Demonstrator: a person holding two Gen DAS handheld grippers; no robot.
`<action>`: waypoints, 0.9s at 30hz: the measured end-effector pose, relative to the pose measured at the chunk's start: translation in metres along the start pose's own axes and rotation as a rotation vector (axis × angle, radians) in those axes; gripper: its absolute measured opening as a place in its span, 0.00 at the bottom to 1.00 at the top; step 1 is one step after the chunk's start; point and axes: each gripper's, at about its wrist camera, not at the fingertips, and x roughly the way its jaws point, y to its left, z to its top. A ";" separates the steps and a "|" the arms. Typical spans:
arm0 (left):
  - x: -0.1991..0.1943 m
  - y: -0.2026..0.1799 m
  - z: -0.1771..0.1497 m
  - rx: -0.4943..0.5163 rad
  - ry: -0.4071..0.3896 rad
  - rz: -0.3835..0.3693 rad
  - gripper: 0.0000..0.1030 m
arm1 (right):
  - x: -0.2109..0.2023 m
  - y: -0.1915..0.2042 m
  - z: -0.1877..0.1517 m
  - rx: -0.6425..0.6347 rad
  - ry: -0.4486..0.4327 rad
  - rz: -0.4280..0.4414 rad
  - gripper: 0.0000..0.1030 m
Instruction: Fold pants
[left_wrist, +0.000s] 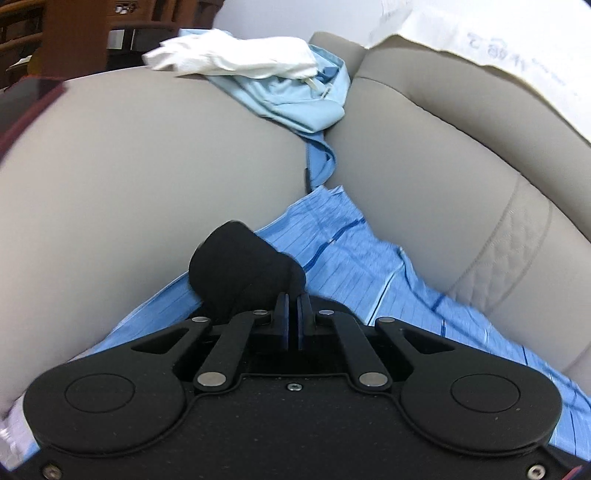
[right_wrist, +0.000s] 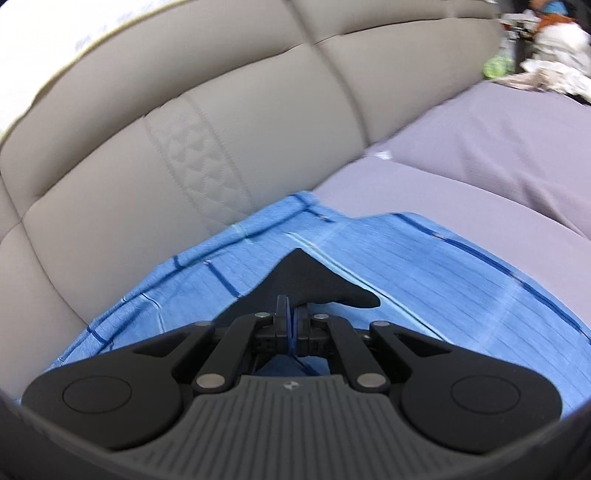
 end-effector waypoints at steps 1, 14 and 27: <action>-0.009 0.008 -0.008 0.005 0.002 -0.012 0.04 | -0.012 -0.010 -0.007 0.011 -0.016 -0.001 0.03; -0.074 0.064 -0.067 0.048 0.033 -0.019 0.03 | -0.068 -0.079 -0.065 0.070 -0.013 -0.088 0.03; -0.060 0.099 -0.102 0.078 0.152 0.062 0.04 | -0.084 -0.084 -0.108 -0.048 -0.022 -0.236 0.03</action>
